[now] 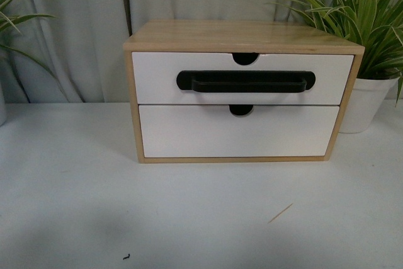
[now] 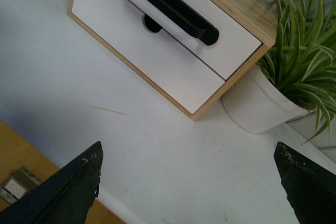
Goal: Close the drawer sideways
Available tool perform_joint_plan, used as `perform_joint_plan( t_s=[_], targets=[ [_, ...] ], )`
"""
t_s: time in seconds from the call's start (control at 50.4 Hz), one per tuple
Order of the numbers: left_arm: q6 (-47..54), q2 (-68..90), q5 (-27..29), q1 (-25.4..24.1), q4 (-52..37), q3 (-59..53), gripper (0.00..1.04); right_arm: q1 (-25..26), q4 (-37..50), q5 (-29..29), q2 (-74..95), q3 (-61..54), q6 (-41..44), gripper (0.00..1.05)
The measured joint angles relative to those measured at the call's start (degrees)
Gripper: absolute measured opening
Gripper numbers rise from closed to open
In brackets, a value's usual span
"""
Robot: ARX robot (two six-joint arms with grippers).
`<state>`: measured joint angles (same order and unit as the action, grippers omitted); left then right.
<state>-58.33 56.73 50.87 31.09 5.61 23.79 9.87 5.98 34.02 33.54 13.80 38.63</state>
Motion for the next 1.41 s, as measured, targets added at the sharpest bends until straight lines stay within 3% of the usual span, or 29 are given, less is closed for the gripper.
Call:
perform_joint_plan(
  t_s=[0.139, 0.337, 0.357, 0.396, 0.456, 0.496, 0.615, 0.753, 0.793, 1.031, 1.11, 1.209, 1.407],
  targets=[
    [-4.4, -3.0, 5.5, 2.0, 7.5, -0.8, 0.99, 6.3, -0.7, 3.7, -7.6, -2.3, -4.0, 0.96],
    [-5.5, -3.3, 4.4, 2.1, 7.6, -1.4, 0.98, 6.9, -0.7, 4.2, -8.3, -2.3, -6.1, 0.96],
    [-1.0, -4.6, -1.0, 0.7, -0.2, -4.2, 0.93, 6.6, -0.3, 2.8, -8.6, -2.5, -6.8, 0.95],
    [10.6, -7.8, -12.6, -2.1, -15.5, -10.7, 0.84, 3.7, 4.2, -7.3, -10.5, -4.6, -12.5, 0.87],
    [23.5, -11.3, -21.9, -5.1, -30.8, -17.0, 0.74, 0.3, 6.6, -19.8, -13.0, -6.8, -22.6, 0.75],
    [37.2, -15.0, -27.5, -7.8, -38.6, -19.4, 0.63, -1.0, 6.7, -24.4, -14.3, -7.5, -29.0, 0.66],
    [52.6, -22.7, -33.8, -13.5, -36.5, -20.6, 0.36, -7.2, 5.6, -33.0, -17.2, -9.1, -35.9, 0.39],
    [56.7, -27.5, -39.1, -18.7, -34.2, -23.2, 0.04, -9.6, 4.4, -33.8, -20.0, -10.4, -37.5, 0.07],
    [57.0, -29.6, -40.1, -19.9, -32.4, -23.2, 0.04, -9.6, 4.0, -33.8, -20.6, -10.7, -37.5, 0.01],
    [57.6, -36.0, -43.7, -23.6, -26.3, -23.2, 0.04, -9.7, 2.1, -33.8, -24.6, -12.3, -37.9, 0.01],
    [57.9, -38.5, -49.7, -28.0, -23.9, -23.2, 0.04, -9.7, -4.6, -33.8, -30.2, -13.4, -37.9, 0.01],
    [57.9, -40.3, -50.0, -30.7, -22.3, -23.2, 0.04, -9.7, -5.7, -33.8, -33.2, -13.4, -37.9, 0.01],
    [57.9, -43.5, -50.7, -30.9, -19.0, -23.2, 0.04, -9.7, -5.9, -33.8, -33.3, -13.4, -37.9, 0.01]
  ],
)
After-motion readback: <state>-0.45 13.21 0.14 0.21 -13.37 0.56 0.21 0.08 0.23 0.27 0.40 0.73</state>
